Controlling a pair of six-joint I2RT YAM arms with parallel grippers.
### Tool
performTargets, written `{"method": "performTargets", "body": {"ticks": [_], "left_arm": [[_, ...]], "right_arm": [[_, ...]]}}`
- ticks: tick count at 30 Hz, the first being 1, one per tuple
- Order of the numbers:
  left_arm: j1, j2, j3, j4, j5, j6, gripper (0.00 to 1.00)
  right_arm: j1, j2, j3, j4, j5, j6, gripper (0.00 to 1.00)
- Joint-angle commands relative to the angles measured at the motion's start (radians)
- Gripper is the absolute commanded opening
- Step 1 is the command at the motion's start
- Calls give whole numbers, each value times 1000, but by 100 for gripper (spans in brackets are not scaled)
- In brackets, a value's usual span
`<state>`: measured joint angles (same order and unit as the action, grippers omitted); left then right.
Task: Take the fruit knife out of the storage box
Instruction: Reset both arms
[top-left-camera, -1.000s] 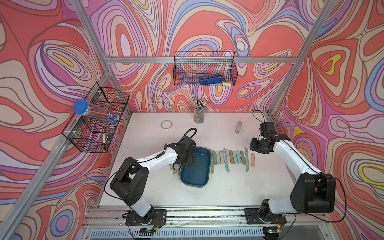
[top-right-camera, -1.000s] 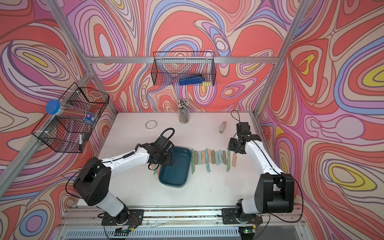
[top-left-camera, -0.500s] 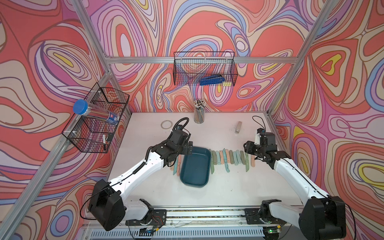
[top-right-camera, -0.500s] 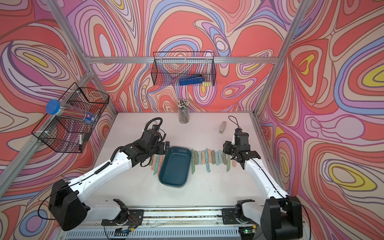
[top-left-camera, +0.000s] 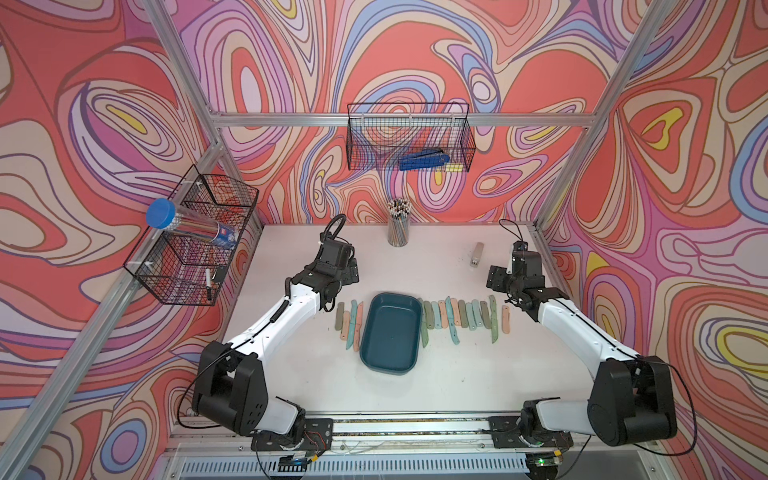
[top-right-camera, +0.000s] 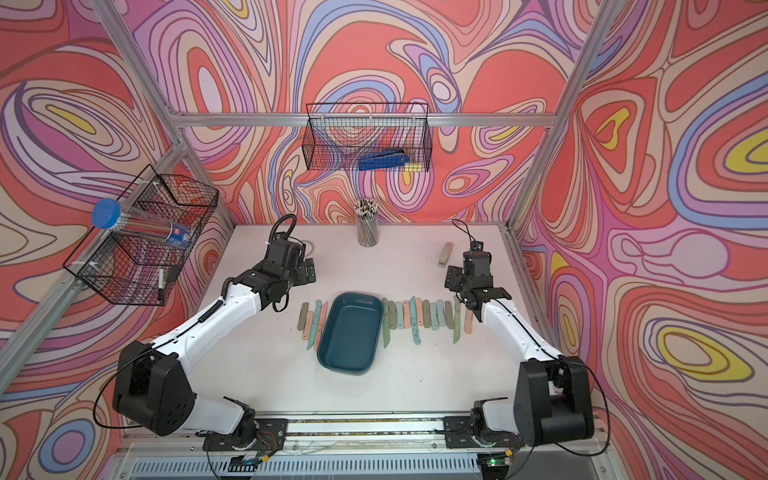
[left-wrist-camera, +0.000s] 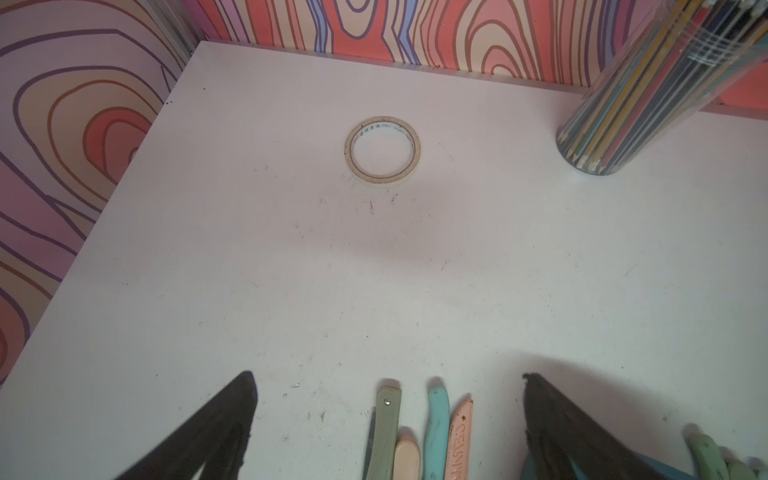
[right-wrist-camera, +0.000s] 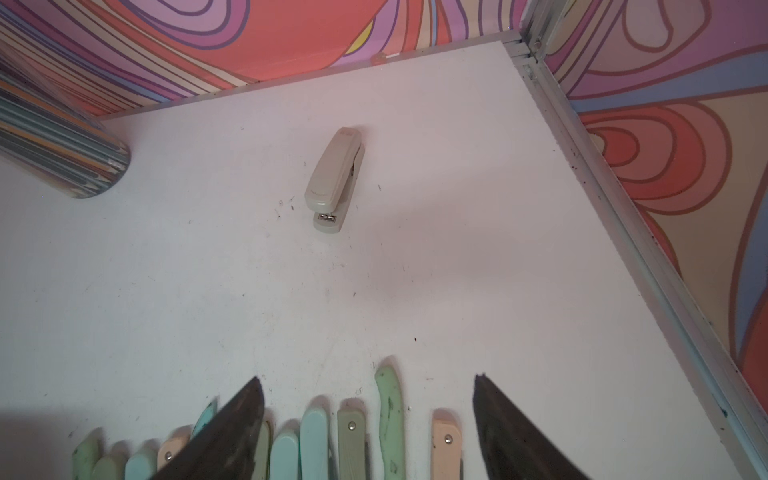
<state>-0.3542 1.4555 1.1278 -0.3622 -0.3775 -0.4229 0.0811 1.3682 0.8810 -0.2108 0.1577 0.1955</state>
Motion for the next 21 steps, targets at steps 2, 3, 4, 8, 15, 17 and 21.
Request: {"method": "performTargets", "body": {"ticks": [2,3,4,8,15,17,21], "left_arm": [[37,21,-20,121,-36,5,100],[36,15,-43,167,-25,43,100],[36,9,-62,200,-28,77,100],[35,-51,-173,310,-129,145,100],[-33,-252,-473,550,-293,199,100],[-39,-285,-522,594,-350,174,100],[-39,-298,-540,588,-336,235,100]], "right_arm": [[0,22,-12,73,-17,-45,84],[0,23,-22,90,-22,-66,84],[0,23,-31,95,-14,-74,85],[-4,-2,-104,234,-49,-112,86],[-4,-52,-218,434,86,-68,87],[-6,-61,-246,487,135,-54,89],[-5,-47,-257,530,194,-121,91]]}}
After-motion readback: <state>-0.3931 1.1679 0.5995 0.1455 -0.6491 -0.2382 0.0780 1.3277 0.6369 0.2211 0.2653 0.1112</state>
